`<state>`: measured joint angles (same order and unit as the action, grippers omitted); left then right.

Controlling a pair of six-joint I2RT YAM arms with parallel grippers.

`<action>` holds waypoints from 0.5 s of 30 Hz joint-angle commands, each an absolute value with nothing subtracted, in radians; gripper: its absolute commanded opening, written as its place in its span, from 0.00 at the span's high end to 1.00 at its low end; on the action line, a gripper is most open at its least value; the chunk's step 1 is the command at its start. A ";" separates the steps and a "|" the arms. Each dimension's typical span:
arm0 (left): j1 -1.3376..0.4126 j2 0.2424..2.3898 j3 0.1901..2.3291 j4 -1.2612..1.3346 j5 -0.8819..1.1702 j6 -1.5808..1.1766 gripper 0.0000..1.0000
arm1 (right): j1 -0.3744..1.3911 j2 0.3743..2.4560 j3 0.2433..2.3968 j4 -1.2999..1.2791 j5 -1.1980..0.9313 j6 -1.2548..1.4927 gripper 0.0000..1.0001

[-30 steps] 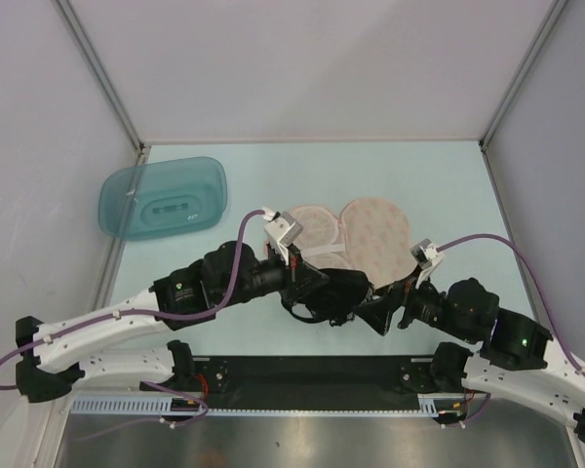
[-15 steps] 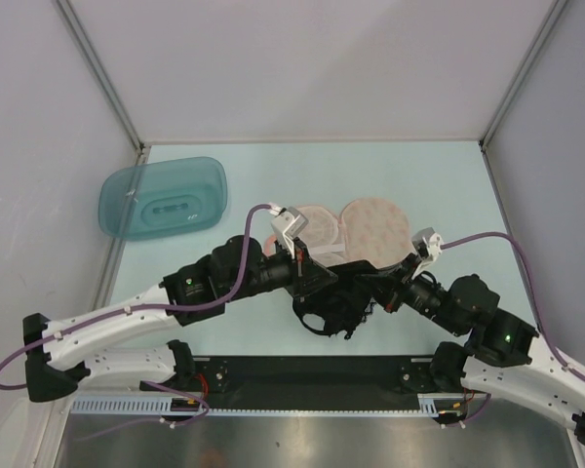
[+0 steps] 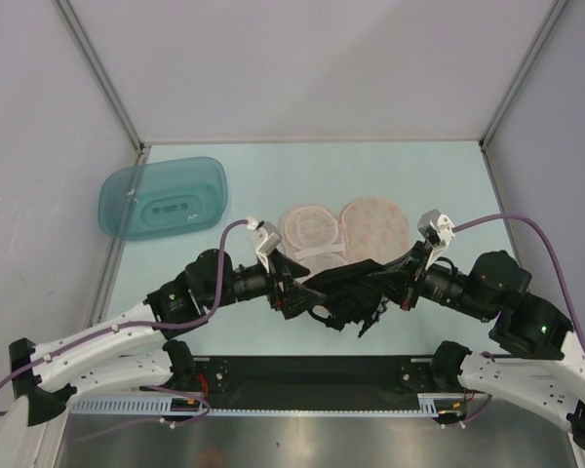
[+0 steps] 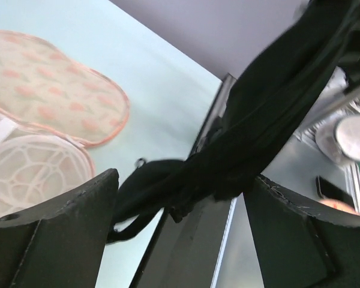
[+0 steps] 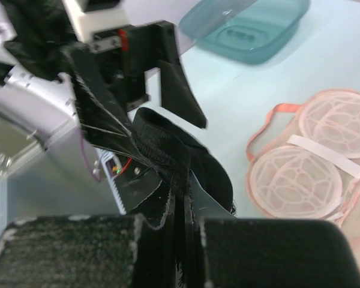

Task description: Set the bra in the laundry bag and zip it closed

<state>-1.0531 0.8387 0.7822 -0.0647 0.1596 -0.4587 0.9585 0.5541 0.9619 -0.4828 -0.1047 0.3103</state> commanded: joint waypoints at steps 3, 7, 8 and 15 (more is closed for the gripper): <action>-1.049 0.790 0.568 0.231 0.371 -0.414 0.12 | 0.953 0.632 1.133 -0.679 -0.304 0.238 1.00; -1.051 0.811 0.516 0.293 0.429 -0.408 0.14 | 0.953 0.646 1.175 -0.721 -0.321 0.229 1.00; -1.051 0.819 0.511 0.314 0.437 -0.411 0.17 | 0.953 0.643 1.175 -0.721 -0.313 0.229 1.00; -1.051 0.938 0.551 0.276 0.379 -0.506 0.77 | 0.951 0.710 1.207 -0.761 0.010 0.253 1.00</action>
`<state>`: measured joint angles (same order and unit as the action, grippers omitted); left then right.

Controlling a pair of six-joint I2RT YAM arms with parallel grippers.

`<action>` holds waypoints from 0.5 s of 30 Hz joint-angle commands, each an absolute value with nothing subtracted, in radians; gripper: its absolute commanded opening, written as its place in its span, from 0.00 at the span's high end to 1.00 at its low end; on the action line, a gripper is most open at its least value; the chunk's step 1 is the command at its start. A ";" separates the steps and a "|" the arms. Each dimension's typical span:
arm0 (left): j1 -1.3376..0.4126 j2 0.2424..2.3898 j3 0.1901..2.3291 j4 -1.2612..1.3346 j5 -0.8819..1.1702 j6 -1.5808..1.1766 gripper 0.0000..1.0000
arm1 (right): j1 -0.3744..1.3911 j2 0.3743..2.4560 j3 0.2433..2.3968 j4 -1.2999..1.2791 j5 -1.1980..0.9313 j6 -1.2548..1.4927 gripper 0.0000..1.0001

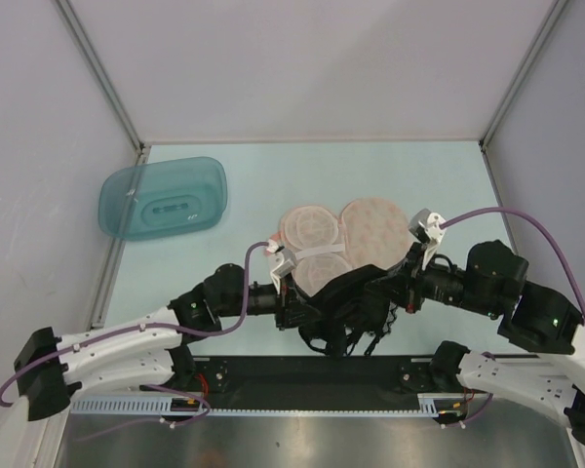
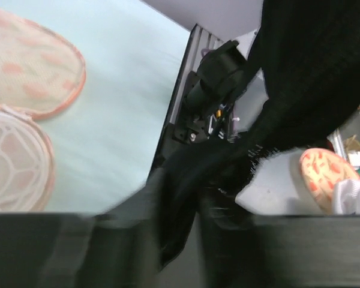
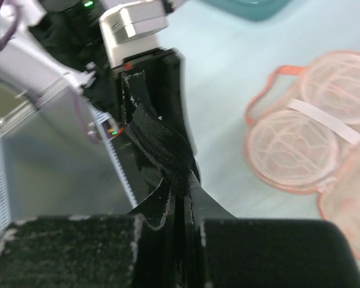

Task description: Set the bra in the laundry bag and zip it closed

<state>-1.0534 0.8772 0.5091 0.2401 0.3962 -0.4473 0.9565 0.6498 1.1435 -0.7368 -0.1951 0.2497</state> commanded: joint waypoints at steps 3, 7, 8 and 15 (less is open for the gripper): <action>-1.049 0.998 0.601 0.261 0.299 -0.634 0.97 | 0.945 0.808 1.235 -0.753 0.201 0.239 1.00; -1.049 1.121 0.650 0.258 0.155 -0.825 1.00 | 0.852 0.931 1.249 -0.646 0.331 0.147 1.00; -1.049 1.143 0.653 0.265 0.106 -0.850 1.00 | 0.823 0.960 1.250 -0.620 0.312 0.118 1.00; -1.037 1.377 0.759 0.291 -0.079 -1.037 1.00 | 0.545 1.184 1.235 -0.390 0.050 -0.115 1.00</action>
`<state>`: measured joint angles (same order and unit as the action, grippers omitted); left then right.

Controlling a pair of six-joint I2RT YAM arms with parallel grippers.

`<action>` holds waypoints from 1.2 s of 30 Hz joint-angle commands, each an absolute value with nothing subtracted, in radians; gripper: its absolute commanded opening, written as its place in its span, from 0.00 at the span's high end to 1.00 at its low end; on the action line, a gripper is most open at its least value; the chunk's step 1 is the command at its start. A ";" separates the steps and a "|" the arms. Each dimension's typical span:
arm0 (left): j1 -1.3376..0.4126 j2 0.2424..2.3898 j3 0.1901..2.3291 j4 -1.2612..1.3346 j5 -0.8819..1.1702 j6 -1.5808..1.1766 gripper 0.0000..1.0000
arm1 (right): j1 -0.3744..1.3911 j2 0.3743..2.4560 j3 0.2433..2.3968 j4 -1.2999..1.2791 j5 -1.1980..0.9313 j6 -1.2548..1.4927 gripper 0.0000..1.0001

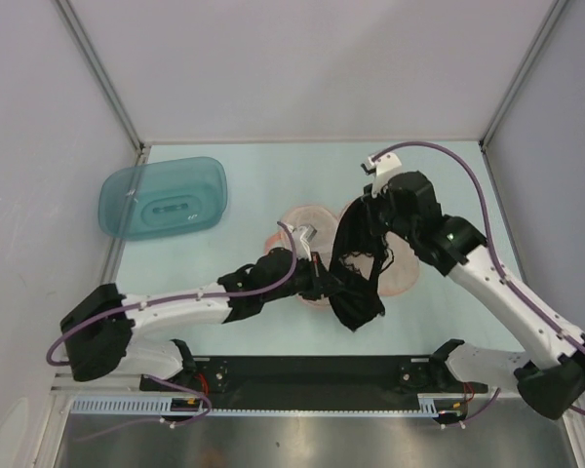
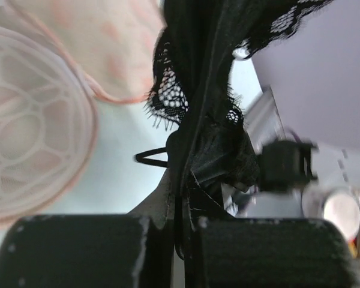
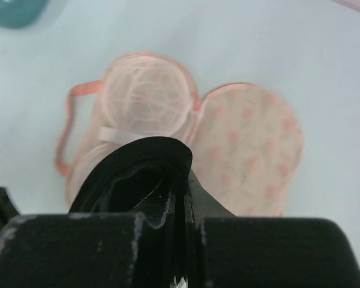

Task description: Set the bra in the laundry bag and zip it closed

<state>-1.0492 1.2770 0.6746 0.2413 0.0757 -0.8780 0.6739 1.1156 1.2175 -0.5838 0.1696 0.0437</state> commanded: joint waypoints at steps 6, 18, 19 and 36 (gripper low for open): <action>-0.988 1.551 0.831 0.365 -0.111 -1.127 1.00 | 0.440 1.365 1.313 -0.327 -0.136 -0.265 1.00; -0.847 1.631 0.841 0.408 -0.065 -1.085 1.00 | 0.428 1.614 1.463 -0.331 -0.288 -0.308 1.00; -0.824 1.629 0.832 0.425 -0.051 -1.081 1.00 | 0.426 1.618 1.463 -0.331 -0.290 -0.307 1.00; -0.736 1.425 0.880 0.210 -0.086 -0.836 1.00 | 0.425 1.614 1.517 -0.336 -0.310 -0.282 1.00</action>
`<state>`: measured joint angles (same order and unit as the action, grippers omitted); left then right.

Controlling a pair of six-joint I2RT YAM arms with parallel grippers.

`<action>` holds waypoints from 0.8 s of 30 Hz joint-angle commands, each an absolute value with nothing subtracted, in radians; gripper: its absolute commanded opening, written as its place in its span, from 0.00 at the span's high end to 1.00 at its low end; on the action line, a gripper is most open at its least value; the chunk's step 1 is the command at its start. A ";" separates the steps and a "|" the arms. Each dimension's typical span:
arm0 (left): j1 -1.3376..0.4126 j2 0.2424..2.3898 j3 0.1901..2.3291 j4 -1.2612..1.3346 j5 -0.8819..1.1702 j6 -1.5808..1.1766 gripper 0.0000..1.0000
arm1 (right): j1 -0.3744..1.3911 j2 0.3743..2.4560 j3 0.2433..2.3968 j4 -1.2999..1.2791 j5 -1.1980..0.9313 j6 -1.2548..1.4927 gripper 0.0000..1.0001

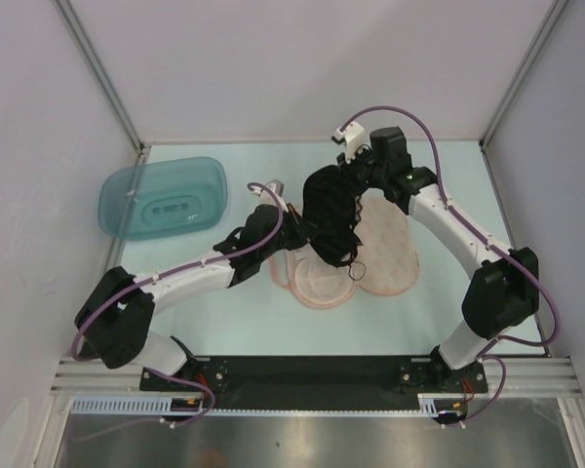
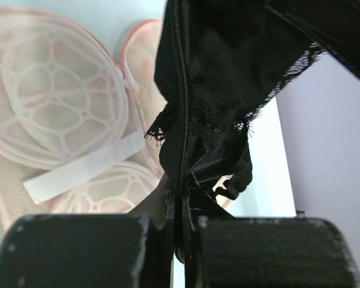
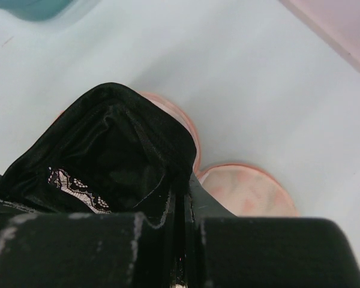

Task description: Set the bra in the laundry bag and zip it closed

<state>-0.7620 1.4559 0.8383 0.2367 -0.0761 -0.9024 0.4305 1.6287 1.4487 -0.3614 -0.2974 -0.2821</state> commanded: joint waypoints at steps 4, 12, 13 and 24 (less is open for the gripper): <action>-0.729 1.420 0.873 0.209 -0.094 -0.813 1.00 | 0.423 1.618 1.520 -0.333 -0.313 -0.272 1.00; -0.723 1.442 0.775 0.275 -0.026 -0.864 1.00 | 0.423 1.629 1.517 -0.364 -0.304 -0.298 1.00; -0.723 1.451 0.769 0.272 -0.026 -0.856 1.00 | 0.423 1.635 1.513 -0.367 -0.305 -0.298 1.00; -0.724 1.518 0.693 0.336 0.116 -0.899 1.00 | 0.434 1.664 1.488 -0.431 -0.354 -0.368 1.00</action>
<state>-0.7296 1.4879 0.7139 0.2459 0.0151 -0.8558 0.4347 1.6382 1.4700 -0.4244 -0.3267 -0.3099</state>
